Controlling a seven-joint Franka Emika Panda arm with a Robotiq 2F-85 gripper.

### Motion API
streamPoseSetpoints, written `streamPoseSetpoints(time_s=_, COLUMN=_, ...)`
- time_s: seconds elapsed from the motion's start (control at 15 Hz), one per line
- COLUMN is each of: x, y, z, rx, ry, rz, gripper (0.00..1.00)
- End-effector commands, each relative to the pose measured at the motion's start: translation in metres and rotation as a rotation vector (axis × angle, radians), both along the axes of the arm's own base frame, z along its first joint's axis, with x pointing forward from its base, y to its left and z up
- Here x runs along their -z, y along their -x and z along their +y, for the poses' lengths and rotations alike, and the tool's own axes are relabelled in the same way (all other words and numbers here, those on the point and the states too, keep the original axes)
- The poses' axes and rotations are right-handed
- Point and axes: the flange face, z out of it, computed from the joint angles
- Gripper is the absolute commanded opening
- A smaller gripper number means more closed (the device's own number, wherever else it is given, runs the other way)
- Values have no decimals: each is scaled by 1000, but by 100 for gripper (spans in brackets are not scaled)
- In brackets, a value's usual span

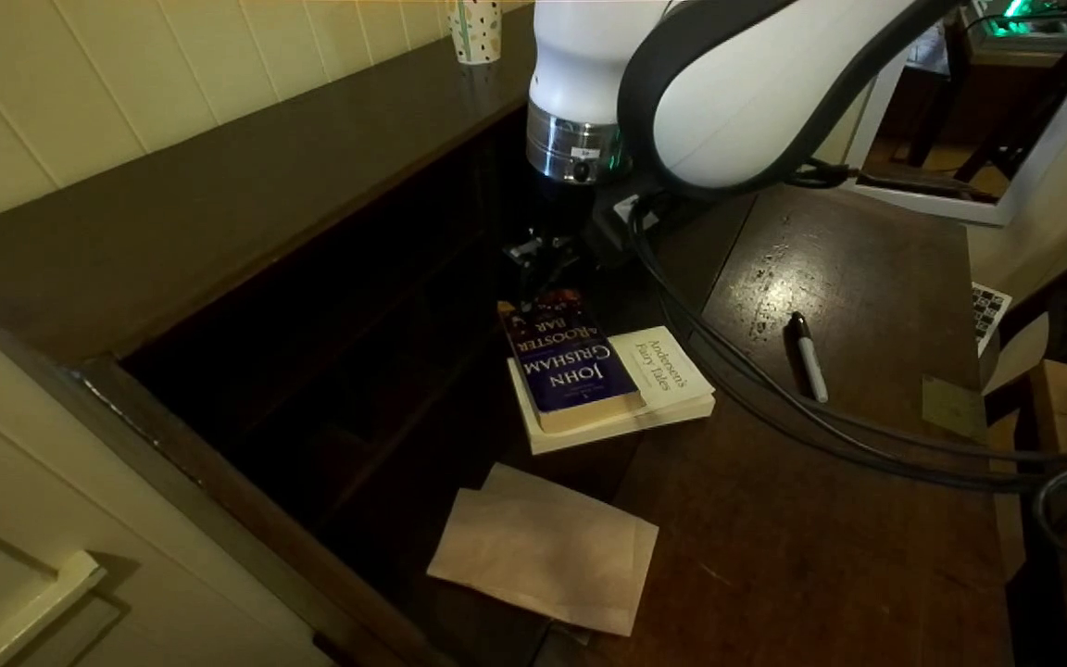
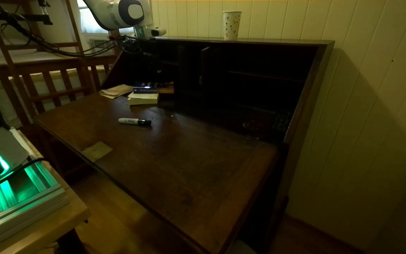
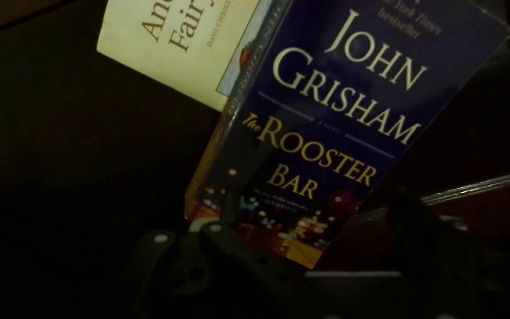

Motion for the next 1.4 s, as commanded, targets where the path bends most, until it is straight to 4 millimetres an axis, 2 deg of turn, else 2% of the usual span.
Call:
streamPoseSetpoints(time_s=0.0, x=1, y=1, z=-8, rx=20, ry=-35, rz=-5, gripper=56)
streamPoseSetpoints(time_s=0.13, x=-9, y=2, z=-16, rx=25, ry=-24, rz=-11, gripper=41)
streamPoseSetpoints(time_s=0.2, x=-14, y=3, z=-21, rx=26, ry=-4, rz=-13, gripper=79)
streamPoseSetpoints(time_s=0.33, x=-30, y=6, z=-38, rx=33, ry=16, rz=-32, gripper=80)
streamPoseSetpoints(time_s=0.53, x=-64, y=11, z=-71, rx=77, ry=40, rz=-55, gripper=98)
streamPoseSetpoints(time_s=1.07, x=-142, y=30, z=-149, rx=123, ry=53, rz=-78, gripper=100)
streamPoseSetpoints(time_s=1.33, x=-161, y=38, z=-186, rx=47, ry=79, rz=-113, gripper=100)
